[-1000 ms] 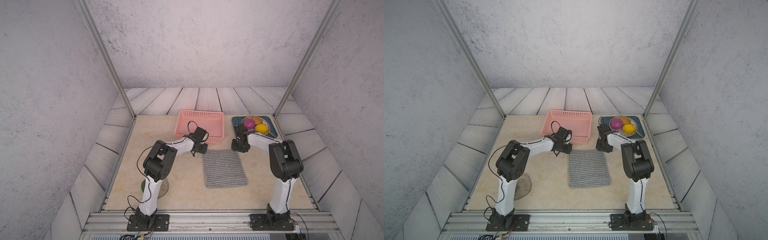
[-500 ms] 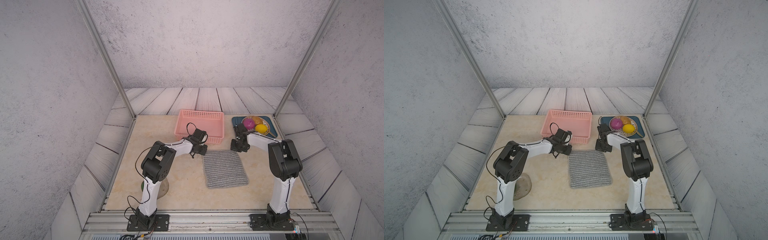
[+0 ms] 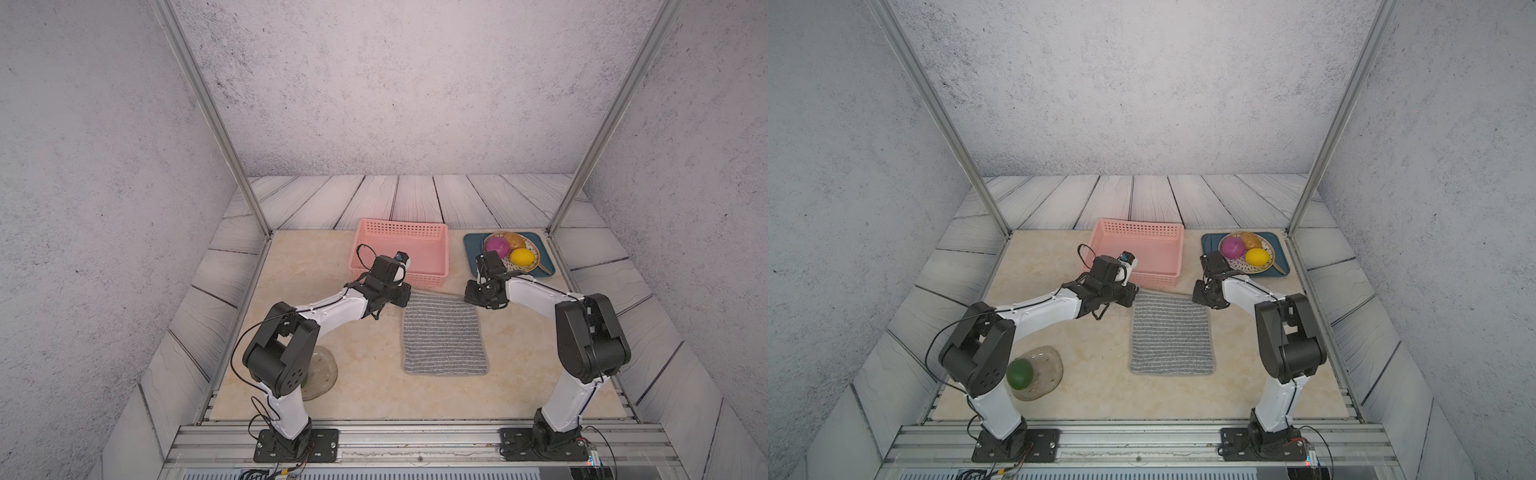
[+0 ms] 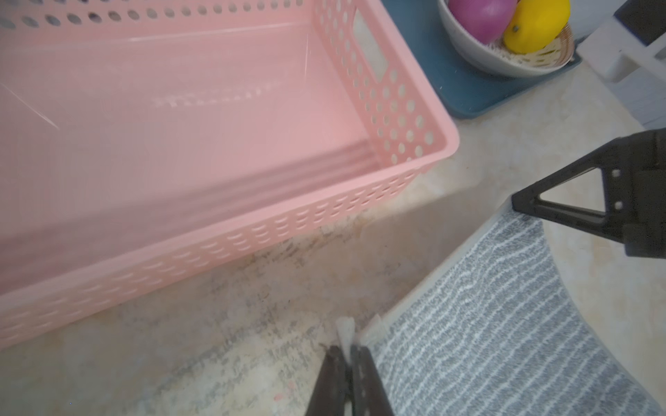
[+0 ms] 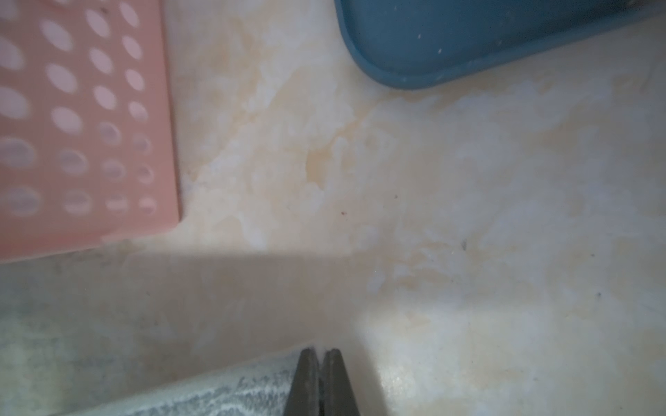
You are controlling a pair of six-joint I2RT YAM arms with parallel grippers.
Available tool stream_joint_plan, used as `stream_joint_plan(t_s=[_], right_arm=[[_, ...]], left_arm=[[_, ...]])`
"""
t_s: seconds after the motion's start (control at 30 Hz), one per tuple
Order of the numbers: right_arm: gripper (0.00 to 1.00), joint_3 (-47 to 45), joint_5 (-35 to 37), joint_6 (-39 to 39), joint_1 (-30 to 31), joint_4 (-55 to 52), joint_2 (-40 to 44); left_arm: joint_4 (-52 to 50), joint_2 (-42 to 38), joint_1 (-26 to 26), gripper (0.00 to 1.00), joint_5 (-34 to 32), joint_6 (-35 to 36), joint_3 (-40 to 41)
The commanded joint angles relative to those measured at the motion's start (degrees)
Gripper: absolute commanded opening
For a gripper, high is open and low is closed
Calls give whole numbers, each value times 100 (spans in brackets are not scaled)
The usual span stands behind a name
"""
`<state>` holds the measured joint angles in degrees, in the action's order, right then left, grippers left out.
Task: Fold the square dishcloth
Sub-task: Fold the cleaning item at the center of the board.
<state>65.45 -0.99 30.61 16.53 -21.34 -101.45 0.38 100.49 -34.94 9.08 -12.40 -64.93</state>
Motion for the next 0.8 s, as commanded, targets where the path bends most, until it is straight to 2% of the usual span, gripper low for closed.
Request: stream_joint_plan(t_s=[0.0, 0.47, 0.77], right_arm=[[0, -153, 55, 90, -17, 263, 329], [0, -25, 325, 13, -23, 376, 499], [0, 663, 503, -168, -27, 56, 266]], left_arm=[[247, -176, 4, 0, 8, 66, 112], [416, -307, 133, 0, -21, 66, 7], [347, -12, 446, 0, 211, 109, -454]])
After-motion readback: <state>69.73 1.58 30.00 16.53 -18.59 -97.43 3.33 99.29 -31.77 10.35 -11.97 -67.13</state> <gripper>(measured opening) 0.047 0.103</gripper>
